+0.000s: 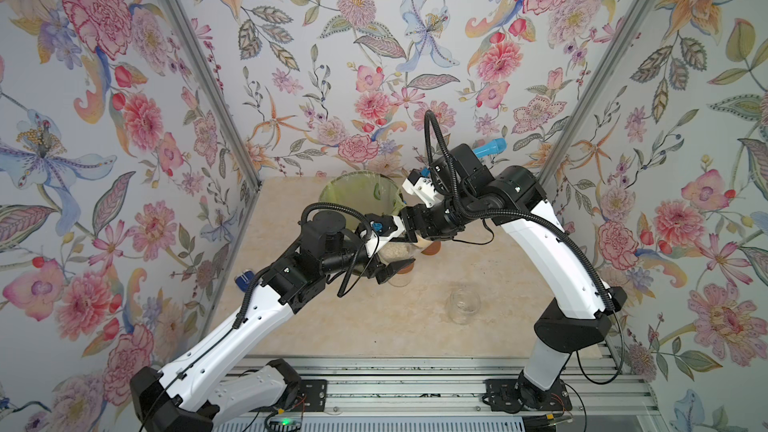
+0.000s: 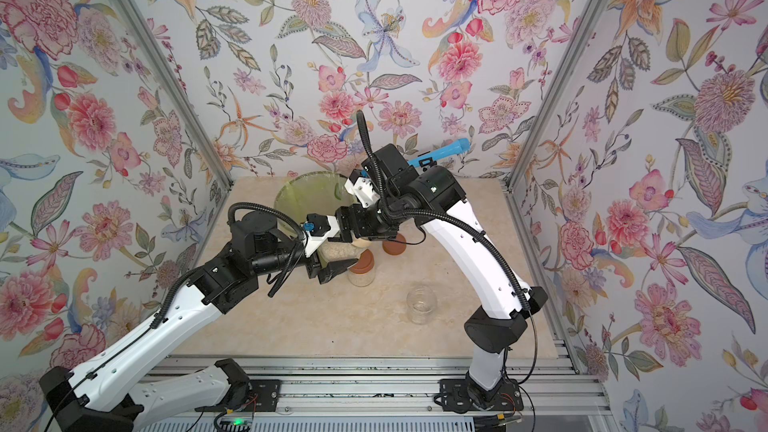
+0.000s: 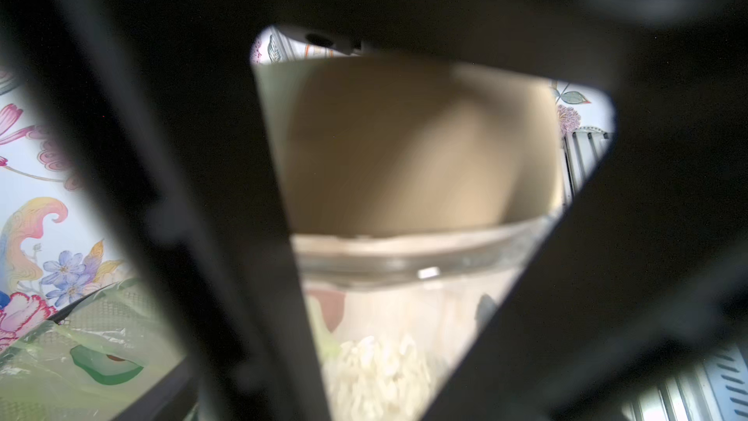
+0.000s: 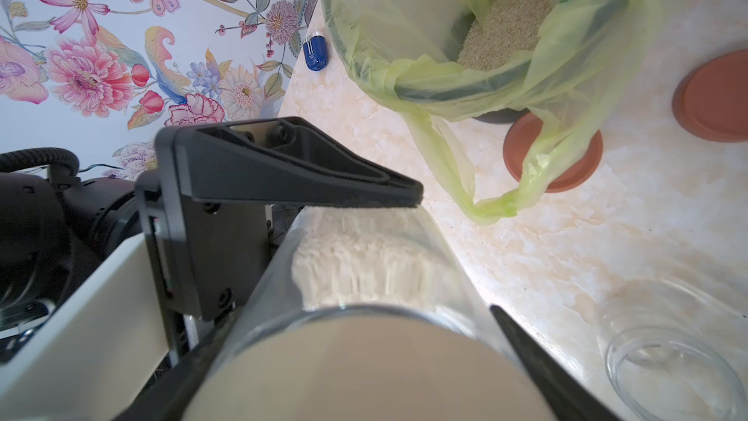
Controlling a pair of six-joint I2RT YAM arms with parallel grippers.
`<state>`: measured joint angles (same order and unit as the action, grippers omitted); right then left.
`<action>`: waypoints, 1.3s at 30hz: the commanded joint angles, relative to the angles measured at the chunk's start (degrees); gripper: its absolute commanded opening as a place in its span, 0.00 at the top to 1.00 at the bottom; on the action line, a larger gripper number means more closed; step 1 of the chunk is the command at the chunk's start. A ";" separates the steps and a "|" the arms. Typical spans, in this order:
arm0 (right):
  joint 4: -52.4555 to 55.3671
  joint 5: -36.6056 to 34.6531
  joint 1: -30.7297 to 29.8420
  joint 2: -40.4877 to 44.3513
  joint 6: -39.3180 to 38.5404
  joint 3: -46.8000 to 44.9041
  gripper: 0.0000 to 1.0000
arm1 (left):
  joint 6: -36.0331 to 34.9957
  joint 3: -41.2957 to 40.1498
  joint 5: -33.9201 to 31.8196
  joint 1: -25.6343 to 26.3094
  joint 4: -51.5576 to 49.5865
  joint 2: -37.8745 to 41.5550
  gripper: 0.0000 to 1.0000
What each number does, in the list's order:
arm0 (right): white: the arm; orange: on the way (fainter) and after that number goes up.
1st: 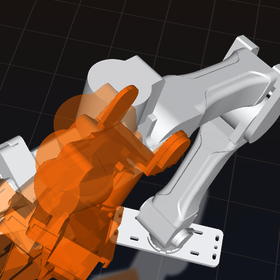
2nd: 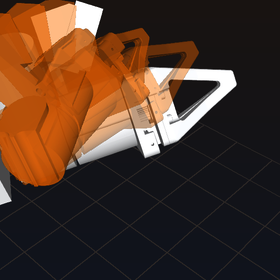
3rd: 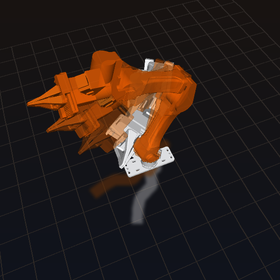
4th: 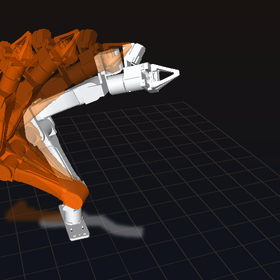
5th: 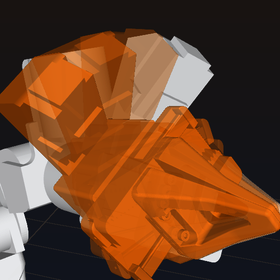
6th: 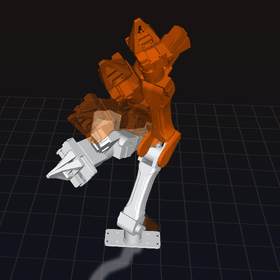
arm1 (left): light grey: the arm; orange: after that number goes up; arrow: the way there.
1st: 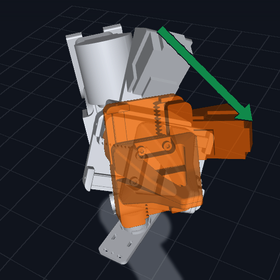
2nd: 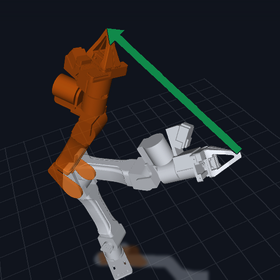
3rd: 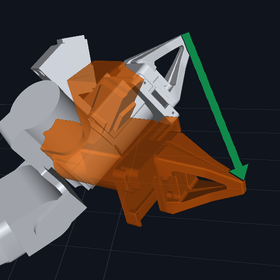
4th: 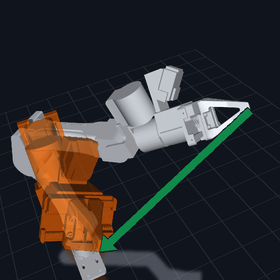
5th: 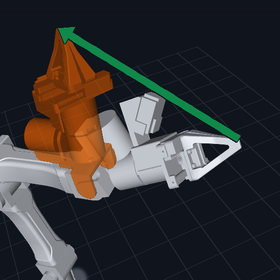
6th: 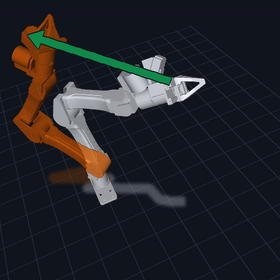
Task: Empty moldy rice from jars
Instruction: Pick up the jar from the center of the board.
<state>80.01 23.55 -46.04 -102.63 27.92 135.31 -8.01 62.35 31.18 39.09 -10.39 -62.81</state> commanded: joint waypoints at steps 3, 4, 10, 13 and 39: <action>-0.66 3.60 -0.45 -0.42 0.36 0.97 1.00 | 2.01 -1.69 -0.77 -2.40 6.36 0.45 0.52; -0.62 3.69 -0.36 -0.56 0.15 1.11 1.00 | 2.49 -1.79 -0.77 -2.68 6.73 0.57 0.74; -0.57 3.86 0.00 -1.23 -0.32 1.36 0.63 | 3.75 -1.52 -0.25 -3.31 7.59 0.66 1.00; -0.62 3.53 0.02 -1.25 -0.34 1.40 0.31 | 4.31 -1.70 0.09 -3.66 8.52 1.01 1.00; -4.04 1.60 3.57 4.51 2.94 -2.59 0.00 | 7.33 -2.99 -6.58 -7.54 14.50 0.32 1.00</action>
<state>77.84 26.48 -42.04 -99.63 29.28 133.86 -2.66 59.72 28.21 31.97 -4.14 -63.02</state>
